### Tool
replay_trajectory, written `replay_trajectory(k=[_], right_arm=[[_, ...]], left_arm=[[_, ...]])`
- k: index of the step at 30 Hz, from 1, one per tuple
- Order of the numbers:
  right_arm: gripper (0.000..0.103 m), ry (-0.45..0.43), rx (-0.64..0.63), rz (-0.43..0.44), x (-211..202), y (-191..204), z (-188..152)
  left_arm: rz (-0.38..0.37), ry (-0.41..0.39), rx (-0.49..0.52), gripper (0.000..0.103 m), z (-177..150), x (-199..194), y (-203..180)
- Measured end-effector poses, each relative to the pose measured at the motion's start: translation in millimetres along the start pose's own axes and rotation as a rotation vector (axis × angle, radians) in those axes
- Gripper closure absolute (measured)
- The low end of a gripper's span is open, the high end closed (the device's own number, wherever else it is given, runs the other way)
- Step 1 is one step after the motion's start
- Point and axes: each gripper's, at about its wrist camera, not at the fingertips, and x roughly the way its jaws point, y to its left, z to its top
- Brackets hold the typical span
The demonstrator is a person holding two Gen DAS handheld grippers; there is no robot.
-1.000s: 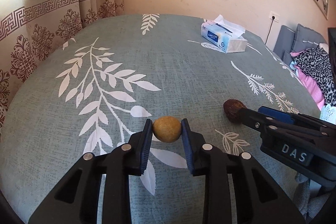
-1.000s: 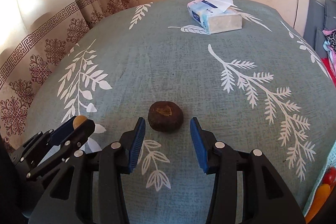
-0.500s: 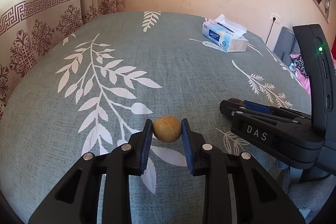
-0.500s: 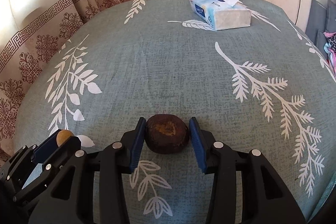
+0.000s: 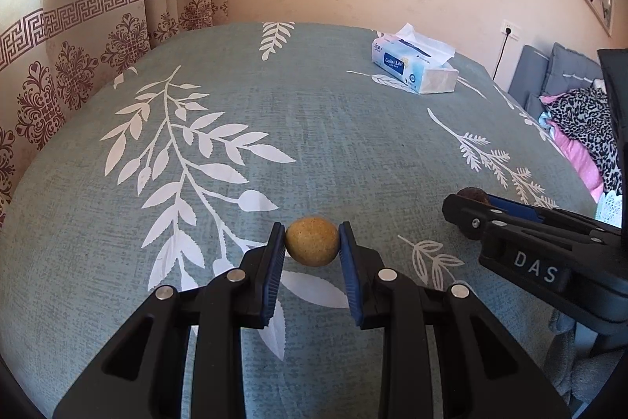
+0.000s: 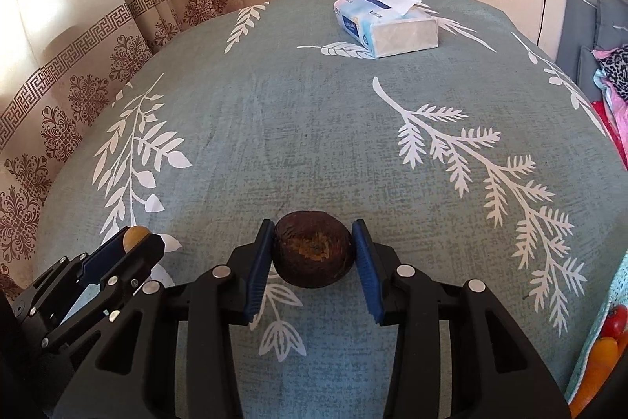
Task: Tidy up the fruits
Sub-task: 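Carry the kiwi and avocado into the basket and open both tools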
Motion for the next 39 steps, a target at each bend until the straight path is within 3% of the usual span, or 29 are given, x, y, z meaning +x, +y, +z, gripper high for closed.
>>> replay_trajectory(k=[14, 31, 39], right_arm=[[0.061, -0.083, 0.031, -0.061, -72, -34, -14], [0.061, -0.157, 0.203, -0.235, -170, -153, -76], [0.061, -0.163, 0.273, -0.267, -190, -191, -100]], left_arm=[[0.02, -0.005, 0.015, 0.075, -1, -1, -3], [-0.006, 0.001, 0.083, 0.075, -9, -17, -38], [-0.038, -0.021, 0.15, 0.075, -7, -33, -73]])
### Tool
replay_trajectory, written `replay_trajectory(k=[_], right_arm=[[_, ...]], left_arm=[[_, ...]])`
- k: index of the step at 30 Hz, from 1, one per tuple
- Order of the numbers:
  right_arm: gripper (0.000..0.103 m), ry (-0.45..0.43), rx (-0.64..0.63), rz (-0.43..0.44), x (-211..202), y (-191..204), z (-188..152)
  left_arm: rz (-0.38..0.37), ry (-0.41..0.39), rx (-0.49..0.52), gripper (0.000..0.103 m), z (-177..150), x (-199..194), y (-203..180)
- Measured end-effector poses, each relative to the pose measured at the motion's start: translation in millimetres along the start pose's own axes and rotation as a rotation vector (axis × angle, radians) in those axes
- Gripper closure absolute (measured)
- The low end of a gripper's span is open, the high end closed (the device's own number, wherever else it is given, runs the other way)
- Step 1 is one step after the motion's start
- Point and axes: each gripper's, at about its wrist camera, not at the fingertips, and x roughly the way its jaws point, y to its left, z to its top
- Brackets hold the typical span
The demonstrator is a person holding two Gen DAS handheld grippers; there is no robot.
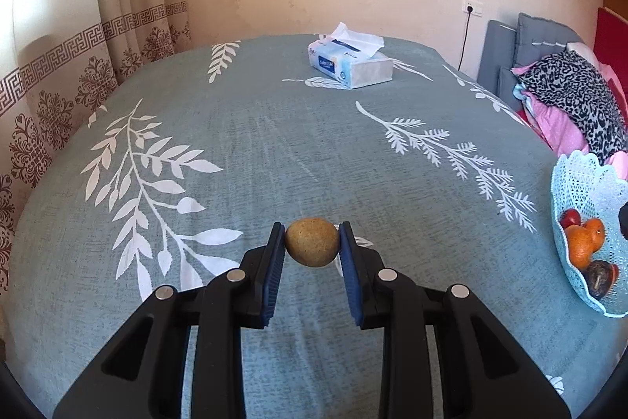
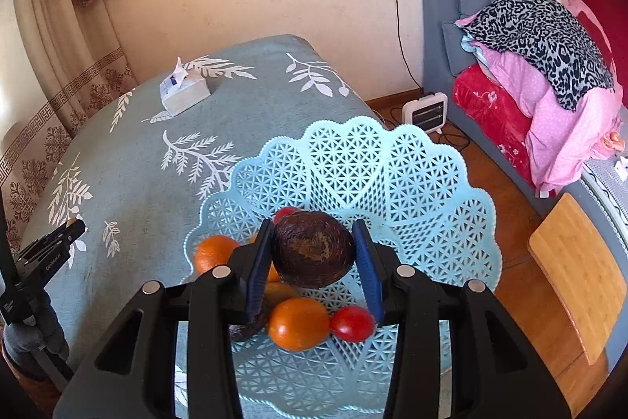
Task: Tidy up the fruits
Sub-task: 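Carry the kiwi and avocado into the basket and open both tools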
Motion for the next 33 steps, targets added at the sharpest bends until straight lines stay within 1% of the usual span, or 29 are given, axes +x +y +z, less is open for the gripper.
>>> replay_trajectory(k=[6, 9, 13, 18, 22, 28, 33], right_arm=[[0.061, 0.006, 0.035, 0.036, 1, -13, -6], [0.06, -0.007, 0.053, 0.053, -1, -19, -7], [0.06, -0.036, 0.085, 0.063, -8, -29, -7], [0.06, -0.097, 0.085, 0.03, -19, -38, -9], [0.06, -0.133, 0.09, 0.024, -25, -42, -9], [0.06, -0.173, 0.092, 0.011, -35, -48, -10], [0.06, -0.192, 0.12, 0.007, -41, -57, -11]], left_arm=[[-0.033, -0.021, 0.055, 0.075, 7, -12, -29], [-0.053, -0.028, 0.083, 0.075, 10, -16, -44], [-0.101, -0.02, 0.114, 0.075, 12, -20, -66], [-0.163, -0.005, 0.153, 0.075, 13, -23, -94], [-0.207, 0.0, 0.191, 0.075, 14, -24, -118], [-0.278, 0.008, 0.251, 0.075, 14, -27, -154], [-0.341, 0.015, 0.308, 0.075, 12, -31, -186]])
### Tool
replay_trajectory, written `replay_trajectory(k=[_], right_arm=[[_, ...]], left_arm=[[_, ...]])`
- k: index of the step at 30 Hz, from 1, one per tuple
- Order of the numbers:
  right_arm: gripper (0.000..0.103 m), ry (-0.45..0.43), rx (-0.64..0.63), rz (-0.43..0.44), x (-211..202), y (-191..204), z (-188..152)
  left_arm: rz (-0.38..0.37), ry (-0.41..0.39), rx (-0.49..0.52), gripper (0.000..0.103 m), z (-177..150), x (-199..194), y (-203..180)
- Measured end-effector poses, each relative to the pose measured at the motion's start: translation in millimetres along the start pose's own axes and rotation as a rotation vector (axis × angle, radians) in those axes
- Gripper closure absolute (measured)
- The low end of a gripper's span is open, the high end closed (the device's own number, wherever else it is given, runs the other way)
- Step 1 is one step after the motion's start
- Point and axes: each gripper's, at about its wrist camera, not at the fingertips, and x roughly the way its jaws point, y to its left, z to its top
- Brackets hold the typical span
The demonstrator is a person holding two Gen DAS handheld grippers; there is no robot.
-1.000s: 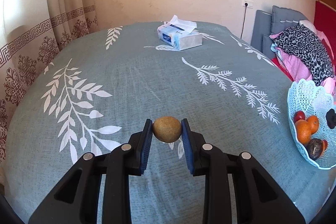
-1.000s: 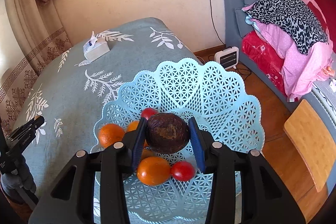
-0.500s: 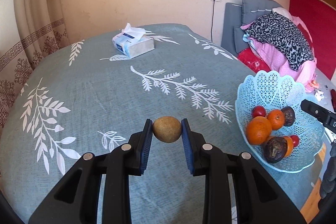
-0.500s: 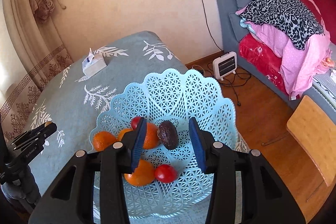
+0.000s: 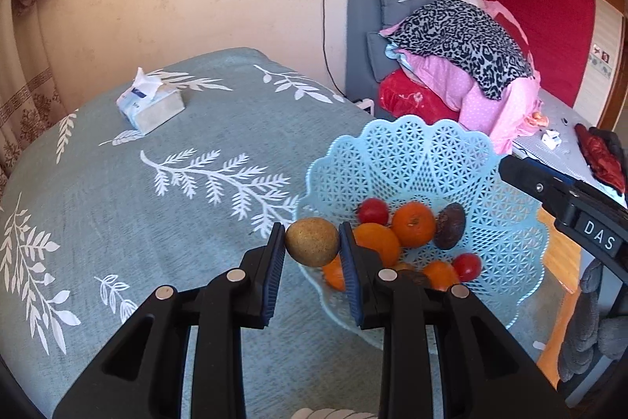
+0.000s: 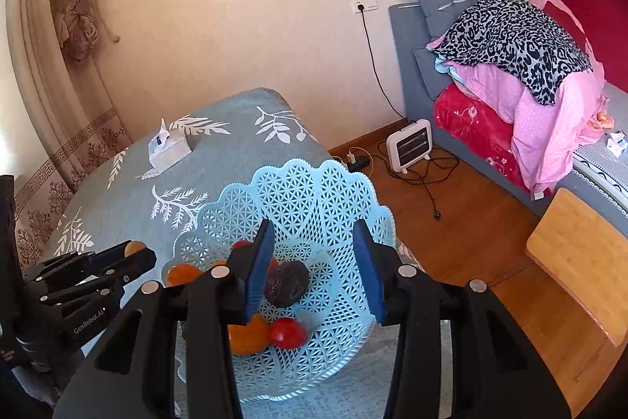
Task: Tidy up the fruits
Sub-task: 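Carry the kiwi and avocado into the basket and open both tools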
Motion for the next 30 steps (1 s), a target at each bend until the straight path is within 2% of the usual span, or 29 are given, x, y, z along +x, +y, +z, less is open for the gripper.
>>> replay_trajectory(k=[13, 25, 28, 30], right_arm=[[0.06, -0.015, 0.042, -0.004, -5, -13, 0], [0.06, -0.021, 0.05, -0.01, -7, -14, 0], [0.06, -0.02, 0.048, -0.013, -8, -12, 0], [0.06, -0.021, 0.05, -0.014, -9, -11, 0]], left_arm=[[-0.112, 0.004, 0.102, 0.075, 9, 6, -57], [-0.13, -0.006, 0.124, 0.072, 5, 2, -67], [-0.12, -0.017, 0.116, 0.057, 5, -2, -65], [-0.108, -0.029, 0.107, 0.036, 5, -5, -62]])
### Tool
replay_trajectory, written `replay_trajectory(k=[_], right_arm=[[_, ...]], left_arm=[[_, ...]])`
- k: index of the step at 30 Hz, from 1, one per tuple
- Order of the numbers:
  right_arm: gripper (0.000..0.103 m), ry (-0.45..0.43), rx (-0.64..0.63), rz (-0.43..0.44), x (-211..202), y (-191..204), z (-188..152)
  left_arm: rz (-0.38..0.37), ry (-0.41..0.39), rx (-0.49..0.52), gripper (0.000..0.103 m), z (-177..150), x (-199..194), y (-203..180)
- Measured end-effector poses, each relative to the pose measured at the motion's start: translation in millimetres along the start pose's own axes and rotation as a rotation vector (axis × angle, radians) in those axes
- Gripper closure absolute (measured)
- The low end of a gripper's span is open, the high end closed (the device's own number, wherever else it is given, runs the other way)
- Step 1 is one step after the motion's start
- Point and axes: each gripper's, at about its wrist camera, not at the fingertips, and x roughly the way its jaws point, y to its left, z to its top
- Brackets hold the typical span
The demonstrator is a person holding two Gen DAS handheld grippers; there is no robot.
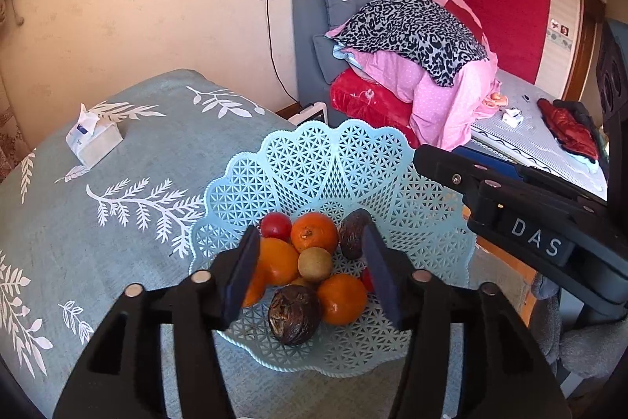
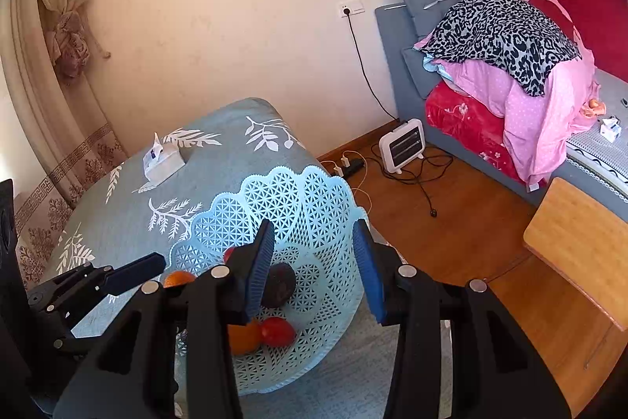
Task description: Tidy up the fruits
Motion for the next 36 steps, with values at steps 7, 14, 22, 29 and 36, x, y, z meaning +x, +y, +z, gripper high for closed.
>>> replay_trajectory(k=[7, 14, 22, 29, 36], right_arm=[[0.042, -0.03, 0.016, -0.02, -10, -1, 0], [0.033, -0.045, 0.0, -0.026, -20, 5, -5], [0.025, -0.081, -0.032, -0.045, -37, 18, -13], [0.014, -0.057, -0.126, -0.064, -39, 39, -34], [0.009, -0.034, -0.19, -0.075, -40, 52, -48]], left_arm=[[0.085, -0.023, -0.018, 0.017, -2, -7, 11], [0.142, -0.065, -0.007, 0.013, -6, -24, 17], [0.19, -0.102, -0.035, 0.011, -12, -46, 28], [0.239, -0.112, -0.068, 0.005, -23, -61, 39], [0.288, -0.107, -0.065, 0.005, -35, -70, 44]])
